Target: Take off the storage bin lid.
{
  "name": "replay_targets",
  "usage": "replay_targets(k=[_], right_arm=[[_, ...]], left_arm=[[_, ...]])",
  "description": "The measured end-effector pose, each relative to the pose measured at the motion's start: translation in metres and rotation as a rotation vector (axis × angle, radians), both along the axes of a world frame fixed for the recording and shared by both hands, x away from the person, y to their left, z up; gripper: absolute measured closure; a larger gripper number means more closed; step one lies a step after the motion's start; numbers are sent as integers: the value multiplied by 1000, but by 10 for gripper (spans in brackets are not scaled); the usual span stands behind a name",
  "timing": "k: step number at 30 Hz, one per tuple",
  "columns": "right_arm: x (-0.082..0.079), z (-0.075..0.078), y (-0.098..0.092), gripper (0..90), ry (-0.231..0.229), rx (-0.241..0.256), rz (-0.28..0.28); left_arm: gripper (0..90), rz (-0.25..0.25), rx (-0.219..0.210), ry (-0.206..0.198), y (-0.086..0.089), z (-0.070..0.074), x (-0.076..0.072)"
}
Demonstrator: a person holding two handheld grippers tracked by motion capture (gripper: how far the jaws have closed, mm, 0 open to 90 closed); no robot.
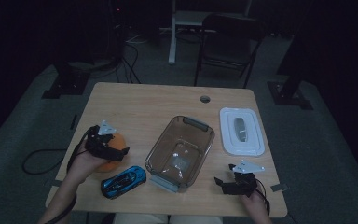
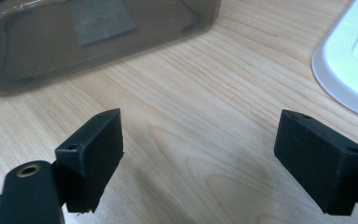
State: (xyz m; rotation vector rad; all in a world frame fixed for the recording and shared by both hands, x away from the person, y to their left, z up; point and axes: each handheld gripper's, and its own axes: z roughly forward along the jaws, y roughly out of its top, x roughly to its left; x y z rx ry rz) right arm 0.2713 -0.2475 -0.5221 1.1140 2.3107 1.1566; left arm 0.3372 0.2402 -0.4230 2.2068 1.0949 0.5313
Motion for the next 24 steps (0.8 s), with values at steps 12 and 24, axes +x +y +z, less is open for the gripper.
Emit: replay_targets(k=[12,24], right_arm=[[-8,0,-9,166,-8,8,-29],[-10,0,-17,167,1,4,-49]], left_arm=[[5,143,-27,17,35,-22,-8],[4,275,-46,-6,38,-45,-19]])
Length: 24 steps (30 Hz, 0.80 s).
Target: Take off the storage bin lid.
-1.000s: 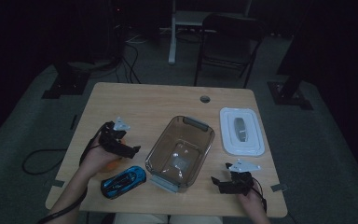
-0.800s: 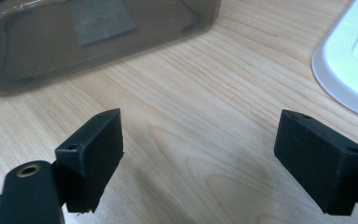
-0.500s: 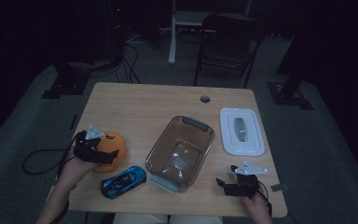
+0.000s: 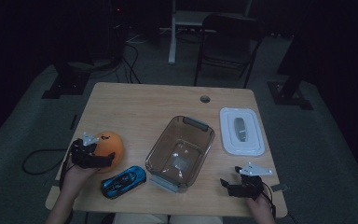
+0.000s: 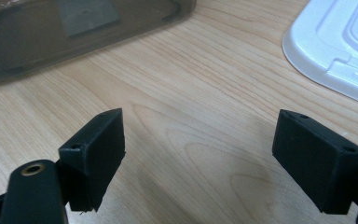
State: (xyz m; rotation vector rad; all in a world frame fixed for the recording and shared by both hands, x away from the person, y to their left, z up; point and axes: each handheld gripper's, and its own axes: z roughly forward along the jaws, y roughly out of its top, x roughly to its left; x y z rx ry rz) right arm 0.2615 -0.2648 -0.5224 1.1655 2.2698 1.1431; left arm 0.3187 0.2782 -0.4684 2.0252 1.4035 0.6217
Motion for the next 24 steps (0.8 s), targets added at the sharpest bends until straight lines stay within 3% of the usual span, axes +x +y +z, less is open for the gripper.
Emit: replay_targets(k=[4,10,15,19,24], right_arm=[[0,-1,-1,166,6,5,-5],[-1,-1,-2,166,-2,-22,-15],[-2,-1,-9,166,2,-13,-32],[-2,-2,-10,165,17,-23,-28],[0,-5,-5,160,40,-79,-14]], left_arm=[[4,24,-42,-15,5,-5,-4],[4,50,-55,-35,5,-13,-6],[4,47,-40,-54,3,-18,-11],[4,31,-25,-39,5,-18,-16],[7,41,-17,-25,7,-23,-16]])
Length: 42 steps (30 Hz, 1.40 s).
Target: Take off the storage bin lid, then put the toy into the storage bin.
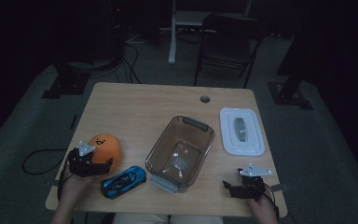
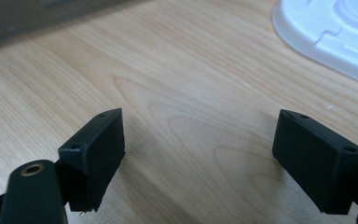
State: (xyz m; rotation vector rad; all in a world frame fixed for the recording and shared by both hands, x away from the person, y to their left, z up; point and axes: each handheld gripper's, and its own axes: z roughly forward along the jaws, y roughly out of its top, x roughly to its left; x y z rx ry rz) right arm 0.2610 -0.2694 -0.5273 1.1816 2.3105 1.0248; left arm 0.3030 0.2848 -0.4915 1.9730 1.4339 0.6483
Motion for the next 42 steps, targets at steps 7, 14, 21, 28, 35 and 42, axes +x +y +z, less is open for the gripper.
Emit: replay_targets(k=[7,14,21,28,35,42], right_arm=[[0,0,2,139,2,-17,-8],[0,0,2,138,2,-17,-8],[0,0,3,138,2,-17,-13],[0,0,3,138,2,-17,-13],[0,0,2,138,3,-18,-12],[0,0,3,138,3,-18,-13]], left_arm=[[140,12,-11,-18,1,0,1],[413,24,-70,-37,10,7,-2],[564,-19,-76,-31,14,18,-1],[606,-57,-30,-28,13,32,4],[605,-110,-43,-66,11,51,5],[604,-184,-45,-84,-3,73,8]])
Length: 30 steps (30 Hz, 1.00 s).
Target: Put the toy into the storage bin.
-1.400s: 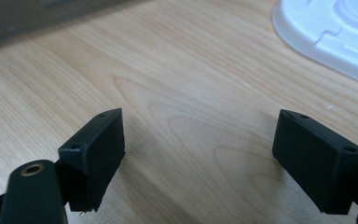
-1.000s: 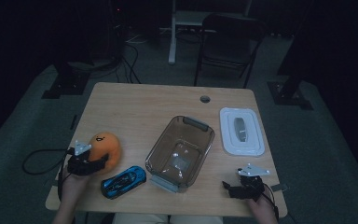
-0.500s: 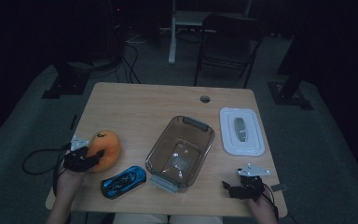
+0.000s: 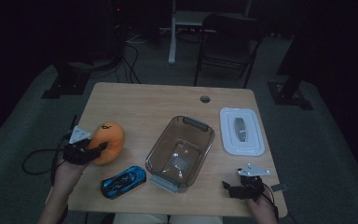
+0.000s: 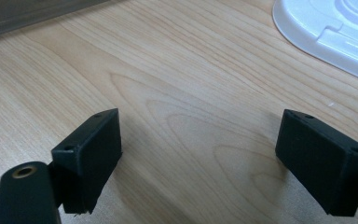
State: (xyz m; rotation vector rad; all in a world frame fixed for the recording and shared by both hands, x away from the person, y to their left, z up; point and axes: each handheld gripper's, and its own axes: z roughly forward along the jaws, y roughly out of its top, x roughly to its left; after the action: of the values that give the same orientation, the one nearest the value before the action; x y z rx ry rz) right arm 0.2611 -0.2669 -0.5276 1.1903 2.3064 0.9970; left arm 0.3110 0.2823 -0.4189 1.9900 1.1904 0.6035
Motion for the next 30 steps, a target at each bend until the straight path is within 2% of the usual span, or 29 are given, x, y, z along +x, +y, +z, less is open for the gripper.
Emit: replay_targets(k=[7,17,20,23,28,30], right_arm=[[0,0,0,138,-1,0,0],[0,0,0,138,0,0,0],[0,0,0,138,-1,-1,0],[0,0,0,138,-1,0,0],[0,0,0,138,-1,0,0],[0,0,0,138,-1,0,0]], left_arm=[[604,-93,19,-19,-20,22,5],[604,-177,27,-73,-54,48,15],[604,-229,27,-92,-64,56,18],[602,-279,44,-115,-76,62,22],[602,-323,47,-121,-91,70,29],[602,-340,30,-129,-95,75,31]])
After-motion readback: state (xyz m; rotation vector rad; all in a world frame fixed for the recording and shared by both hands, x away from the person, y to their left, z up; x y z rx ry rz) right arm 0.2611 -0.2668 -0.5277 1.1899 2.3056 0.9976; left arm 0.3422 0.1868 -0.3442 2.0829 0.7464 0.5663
